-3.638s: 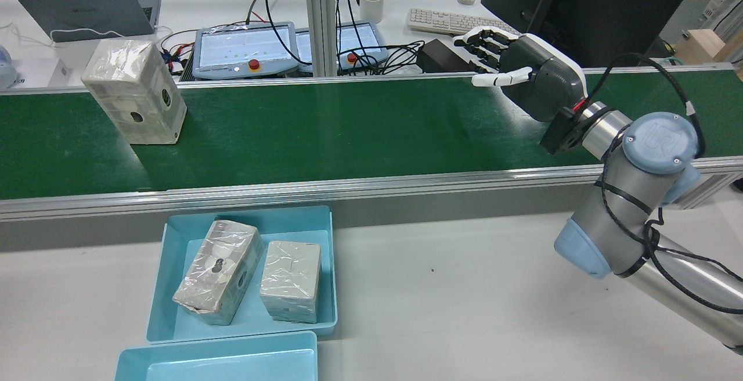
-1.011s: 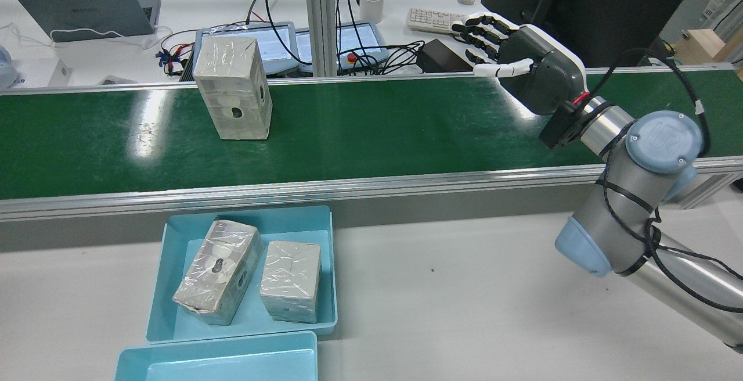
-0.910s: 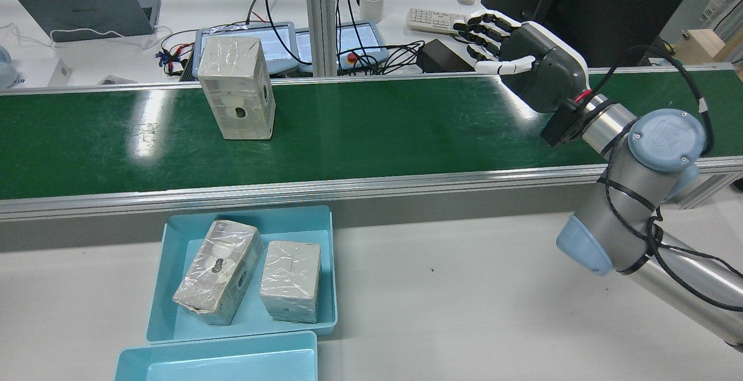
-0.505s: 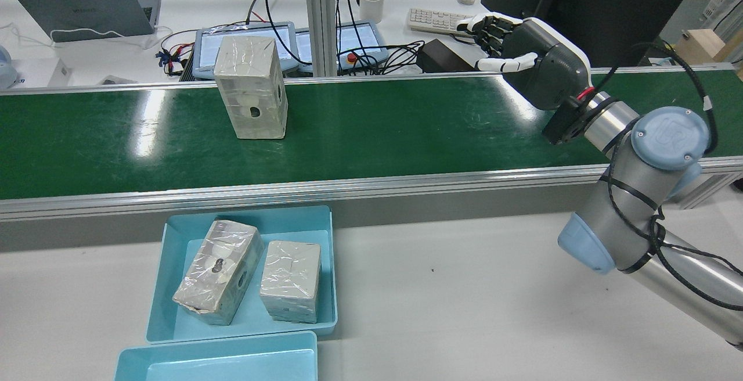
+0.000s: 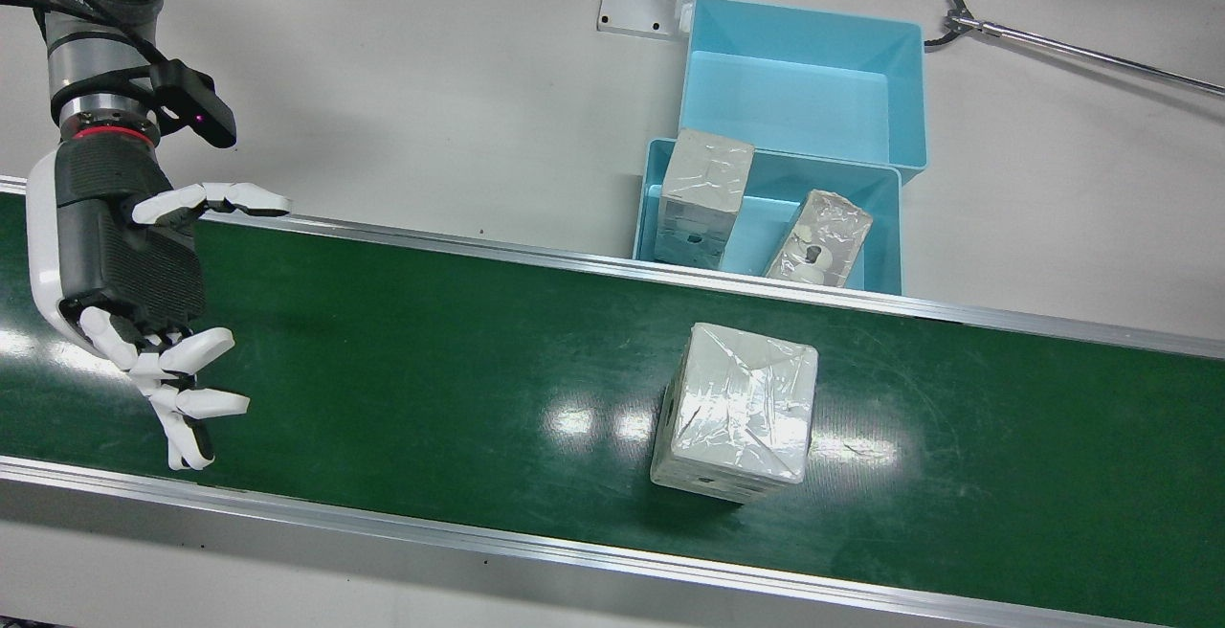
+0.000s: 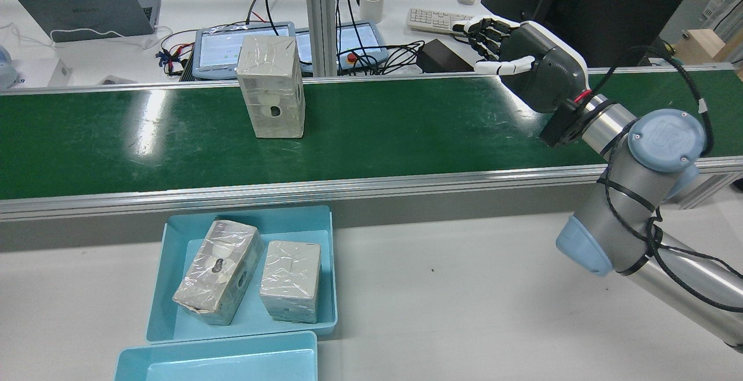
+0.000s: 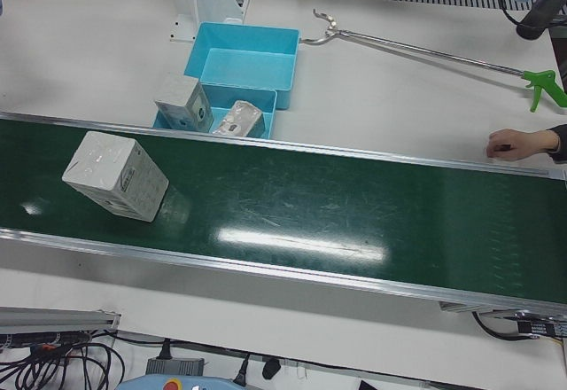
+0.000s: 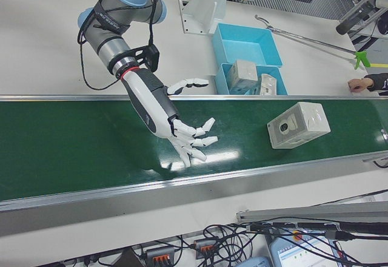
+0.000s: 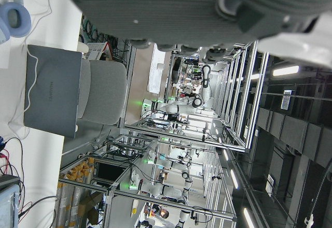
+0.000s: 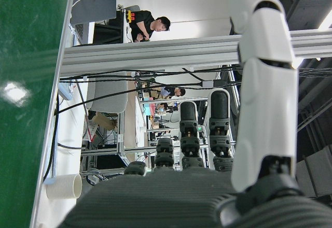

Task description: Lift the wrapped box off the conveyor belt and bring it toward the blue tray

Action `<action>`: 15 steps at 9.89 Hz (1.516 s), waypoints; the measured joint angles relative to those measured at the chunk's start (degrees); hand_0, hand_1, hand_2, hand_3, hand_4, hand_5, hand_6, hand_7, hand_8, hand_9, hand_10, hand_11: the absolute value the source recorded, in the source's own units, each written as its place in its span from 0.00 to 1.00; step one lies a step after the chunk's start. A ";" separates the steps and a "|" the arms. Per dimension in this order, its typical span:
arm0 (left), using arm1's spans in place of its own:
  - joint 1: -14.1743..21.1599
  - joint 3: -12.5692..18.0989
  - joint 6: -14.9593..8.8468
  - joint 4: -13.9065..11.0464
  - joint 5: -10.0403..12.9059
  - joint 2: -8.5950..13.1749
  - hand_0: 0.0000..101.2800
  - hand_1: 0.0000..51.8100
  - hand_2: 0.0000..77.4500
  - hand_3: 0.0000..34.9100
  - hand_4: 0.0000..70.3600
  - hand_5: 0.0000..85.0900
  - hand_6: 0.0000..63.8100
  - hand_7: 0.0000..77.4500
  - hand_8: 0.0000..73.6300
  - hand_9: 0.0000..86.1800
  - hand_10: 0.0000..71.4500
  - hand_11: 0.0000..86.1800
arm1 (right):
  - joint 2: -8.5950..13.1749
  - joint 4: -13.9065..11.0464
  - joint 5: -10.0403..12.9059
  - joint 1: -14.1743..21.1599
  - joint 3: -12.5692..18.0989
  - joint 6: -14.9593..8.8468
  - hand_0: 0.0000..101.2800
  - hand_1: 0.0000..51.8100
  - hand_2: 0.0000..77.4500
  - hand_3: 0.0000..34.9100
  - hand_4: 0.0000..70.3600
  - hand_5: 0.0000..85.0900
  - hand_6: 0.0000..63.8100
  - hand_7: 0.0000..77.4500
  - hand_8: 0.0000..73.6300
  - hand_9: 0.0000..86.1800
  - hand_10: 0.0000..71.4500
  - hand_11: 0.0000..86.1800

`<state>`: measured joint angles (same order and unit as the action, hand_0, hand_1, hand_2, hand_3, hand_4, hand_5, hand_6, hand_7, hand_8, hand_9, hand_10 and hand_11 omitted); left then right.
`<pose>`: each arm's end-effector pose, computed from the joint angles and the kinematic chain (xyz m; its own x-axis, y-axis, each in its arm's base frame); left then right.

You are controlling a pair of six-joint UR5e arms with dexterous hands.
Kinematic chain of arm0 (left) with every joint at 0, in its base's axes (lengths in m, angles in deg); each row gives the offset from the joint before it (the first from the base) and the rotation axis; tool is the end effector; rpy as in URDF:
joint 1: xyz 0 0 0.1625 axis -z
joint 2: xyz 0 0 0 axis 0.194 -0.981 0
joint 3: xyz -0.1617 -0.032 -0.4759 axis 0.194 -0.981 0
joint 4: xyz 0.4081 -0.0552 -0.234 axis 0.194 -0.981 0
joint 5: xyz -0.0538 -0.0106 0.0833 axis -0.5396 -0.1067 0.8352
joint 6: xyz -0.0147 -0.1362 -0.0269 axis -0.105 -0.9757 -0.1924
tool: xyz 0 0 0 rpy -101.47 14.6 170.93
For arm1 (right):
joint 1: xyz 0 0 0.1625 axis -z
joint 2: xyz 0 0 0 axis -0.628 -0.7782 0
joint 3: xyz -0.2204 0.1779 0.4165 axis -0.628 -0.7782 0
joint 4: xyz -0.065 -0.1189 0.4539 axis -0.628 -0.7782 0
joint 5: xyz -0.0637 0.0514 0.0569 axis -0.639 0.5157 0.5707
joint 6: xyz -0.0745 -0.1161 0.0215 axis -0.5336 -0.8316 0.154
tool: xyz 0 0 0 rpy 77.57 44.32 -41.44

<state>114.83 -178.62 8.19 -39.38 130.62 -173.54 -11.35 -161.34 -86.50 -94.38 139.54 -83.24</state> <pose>-0.2376 -0.6174 0.5791 -0.9813 -0.1070 0.1603 -0.1560 -0.0476 -0.9866 -0.2756 -0.6967 0.4065 -0.9379 0.3440 -0.0449 0.1646 0.3275 -0.9304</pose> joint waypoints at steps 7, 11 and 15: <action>0.00 0.00 0.00 0.00 0.00 0.00 0.00 0.00 0.01 0.00 0.00 0.01 0.00 0.01 0.00 0.00 0.00 0.00 | 0.49 -0.08 -0.05 1.81 -1.30 -0.18 0.51 0.35 0.30 0.20 0.27 0.46 0.11 0.32 0.05 0.12 0.01 0.04; 0.00 0.00 0.00 0.00 0.00 0.00 0.00 0.00 0.01 0.00 0.00 0.01 0.01 0.00 0.00 0.00 0.00 0.00 | 0.57 0.03 0.02 1.96 -1.45 -0.25 0.50 0.35 0.33 0.22 0.27 0.46 0.10 0.31 0.05 0.12 0.01 0.04; 0.00 0.00 0.00 0.00 0.00 0.00 0.00 0.00 0.01 0.00 0.00 0.01 0.01 0.00 0.00 0.00 0.01 0.00 | 0.60 -0.45 0.04 -0.47 -0.72 -0.83 0.50 0.35 0.33 0.20 0.28 0.47 0.13 0.32 0.06 0.13 0.01 0.04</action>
<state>114.83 -178.62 8.19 -39.37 130.62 -173.54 -10.75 -161.79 -86.46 -94.85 138.82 -84.07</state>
